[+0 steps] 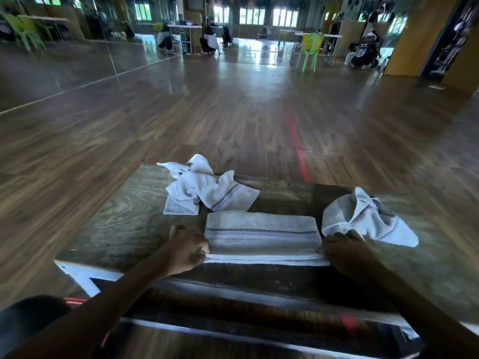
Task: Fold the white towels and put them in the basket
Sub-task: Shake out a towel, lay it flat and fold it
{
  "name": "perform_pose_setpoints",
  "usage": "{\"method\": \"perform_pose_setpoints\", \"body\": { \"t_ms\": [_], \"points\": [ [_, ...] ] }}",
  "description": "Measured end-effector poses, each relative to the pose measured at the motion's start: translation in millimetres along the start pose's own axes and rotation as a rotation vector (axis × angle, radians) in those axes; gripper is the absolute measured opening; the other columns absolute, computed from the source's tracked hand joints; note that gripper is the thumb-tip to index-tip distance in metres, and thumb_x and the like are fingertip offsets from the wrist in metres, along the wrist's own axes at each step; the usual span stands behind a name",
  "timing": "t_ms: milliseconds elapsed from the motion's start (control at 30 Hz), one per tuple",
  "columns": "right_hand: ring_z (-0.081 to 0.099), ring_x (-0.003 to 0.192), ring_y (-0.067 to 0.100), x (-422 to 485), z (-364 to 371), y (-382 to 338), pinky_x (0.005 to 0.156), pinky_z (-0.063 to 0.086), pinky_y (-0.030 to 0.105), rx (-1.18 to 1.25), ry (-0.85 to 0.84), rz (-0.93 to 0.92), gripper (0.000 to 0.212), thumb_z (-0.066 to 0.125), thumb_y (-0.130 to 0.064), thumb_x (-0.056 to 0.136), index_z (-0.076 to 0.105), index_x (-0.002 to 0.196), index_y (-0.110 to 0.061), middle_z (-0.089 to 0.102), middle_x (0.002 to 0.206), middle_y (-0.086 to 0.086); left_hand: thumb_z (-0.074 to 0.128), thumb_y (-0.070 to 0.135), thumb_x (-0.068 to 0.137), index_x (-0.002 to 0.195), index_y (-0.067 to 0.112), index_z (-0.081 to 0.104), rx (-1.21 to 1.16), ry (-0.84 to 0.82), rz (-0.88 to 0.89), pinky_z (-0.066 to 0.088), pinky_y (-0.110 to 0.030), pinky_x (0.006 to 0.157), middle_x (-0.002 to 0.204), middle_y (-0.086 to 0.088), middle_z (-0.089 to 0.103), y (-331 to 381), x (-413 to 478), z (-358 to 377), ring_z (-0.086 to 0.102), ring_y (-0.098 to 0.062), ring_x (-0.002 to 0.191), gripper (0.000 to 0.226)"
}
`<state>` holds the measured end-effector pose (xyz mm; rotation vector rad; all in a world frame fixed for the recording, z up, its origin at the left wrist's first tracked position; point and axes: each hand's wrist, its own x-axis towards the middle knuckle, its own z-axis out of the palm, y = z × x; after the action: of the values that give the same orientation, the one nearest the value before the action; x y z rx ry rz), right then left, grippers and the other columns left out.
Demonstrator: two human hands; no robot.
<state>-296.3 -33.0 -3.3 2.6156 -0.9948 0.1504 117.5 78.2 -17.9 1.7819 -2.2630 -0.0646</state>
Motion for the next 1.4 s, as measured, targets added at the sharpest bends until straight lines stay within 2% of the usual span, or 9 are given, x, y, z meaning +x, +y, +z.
{"method": "perform_pose_setpoints", "body": {
  "t_ms": [167, 267, 400, 567, 633, 733, 967, 1267, 1400],
  "points": [
    [0.063, 0.064, 0.008, -11.4, 9.2, -10.3, 0.061, 0.047, 0.028, 0.051, -0.014, 0.000, 0.016, 0.063, -0.026, 0.065, 0.071, 0.076, -0.035, 0.068, 0.080, -0.014, 0.050, 0.043, 0.071, 0.075, 0.033, 0.063, 0.031, 0.108, 0.025, 0.033, -0.032, 0.071, 0.072, 0.021, 0.059, 0.2, -12.6, 12.3, 0.056, 0.006, 0.064, 0.016],
    [0.064, 0.062, 0.009, -15.1, 11.2, -15.6, 0.057, 0.050, 0.029, 0.107, 0.023, 0.035, 0.022, 0.049, -0.029, 0.076, 0.071, 0.076, -0.031, 0.067, 0.078, -0.012, 0.051, 0.042, 0.074, 0.078, 0.034, 0.063, 0.026, 0.099, 0.036, 0.025, -0.028, 0.077, 0.080, 0.023, 0.062, 0.1, -18.2, 15.9, 0.056, 0.007, 0.069, 0.015],
    [0.065, 0.076, 0.008, -18.0, 6.9, -23.6, 0.068, 0.048, 0.025, 0.277, -0.067, 0.123, 0.014, 0.072, -0.017, 0.076, 0.072, 0.087, -0.025, 0.068, 0.090, -0.009, 0.050, 0.040, 0.074, 0.078, 0.032, 0.064, 0.019, 0.110, 0.048, 0.021, -0.024, 0.077, 0.080, 0.022, 0.063, 1.8, -20.0, 16.6, 0.059, 0.004, 0.070, 0.017],
    [0.064, 0.086, 0.010, -16.6, 1.9, -18.3, 0.074, 0.037, 0.013, 0.453, -0.194, 0.222, 0.014, 0.071, -0.014, 0.080, 0.074, 0.092, -0.019, 0.067, 0.094, -0.011, 0.049, 0.040, 0.078, 0.082, 0.030, 0.066, -0.030, 0.124, 0.070, 0.023, -0.023, 0.085, 0.076, 0.024, 0.056, -3.7, -25.6, 8.7, 0.060, 0.001, 0.071, 0.020],
    [0.065, 0.083, 0.013, -14.4, 1.4, -16.7, 0.075, 0.045, 0.022, 0.454, -0.118, 0.245, 0.014, 0.071, -0.012, 0.078, 0.073, 0.090, -0.020, 0.069, 0.092, -0.008, 0.046, 0.038, 0.078, 0.080, 0.030, 0.067, -0.037, 0.176, 0.064, 0.023, -0.022, 0.083, 0.074, 0.025, 0.057, -2.5, -26.4, 4.3, 0.059, 0.001, 0.068, 0.022],
    [0.066, 0.075, 0.018, -11.9, 0.2, -20.2, 0.072, 0.047, 0.038, 0.319, 0.058, 0.197, 0.017, 0.075, -0.010, 0.072, 0.071, 0.085, -0.020, 0.068, 0.088, -0.004, 0.047, 0.033, 0.078, 0.077, 0.029, 0.067, 0.016, 0.217, 0.091, 0.024, -0.023, 0.080, 0.076, 0.019, 0.064, 4.0, -26.7, 4.4, 0.059, 0.000, 0.068, 0.021],
    [0.064, 0.069, 0.012, -25.1, 5.1, -30.3, 0.065, 0.044, 0.029, 0.148, 0.028, 0.014, 0.026, 0.041, -0.029, 0.079, 0.067, 0.074, -0.025, 0.063, 0.078, -0.008, 0.050, 0.032, 0.083, 0.084, 0.030, 0.067, 0.044, 0.118, 0.181, 0.035, -0.025, 0.081, 0.087, 0.017, 0.067, -3.7, -32.1, 4.3, 0.062, -0.001, 0.079, 0.017],
    [0.060, 0.069, 0.012, -47.2, -9.4, -47.1, 0.061, 0.045, 0.028, 0.296, 0.006, -0.063, 0.018, 0.054, -0.040, 0.077, 0.059, 0.079, -0.022, 0.058, 0.079, -0.008, 0.057, 0.029, 0.083, 0.084, 0.025, 0.063, 0.046, 0.070, 0.320, 0.047, -0.027, 0.073, 0.085, 0.013, 0.064, 1.2, -44.3, -4.6, 0.061, -0.006, 0.074, 0.007],
    [0.054, 0.071, 0.014, -55.9, -9.2, -55.7, 0.065, 0.040, 0.032, 0.166, -0.042, -0.140, 0.036, 0.063, -0.054, 0.073, 0.050, 0.086, -0.023, 0.054, 0.084, -0.005, 0.071, 0.057, 0.070, 0.086, 0.023, 0.056, 0.163, 0.032, 0.371, 0.047, -0.025, 0.075, 0.086, 0.008, 0.059, 4.1, -55.1, -3.5, 0.056, -0.009, 0.076, 0.041]
  ]
}}
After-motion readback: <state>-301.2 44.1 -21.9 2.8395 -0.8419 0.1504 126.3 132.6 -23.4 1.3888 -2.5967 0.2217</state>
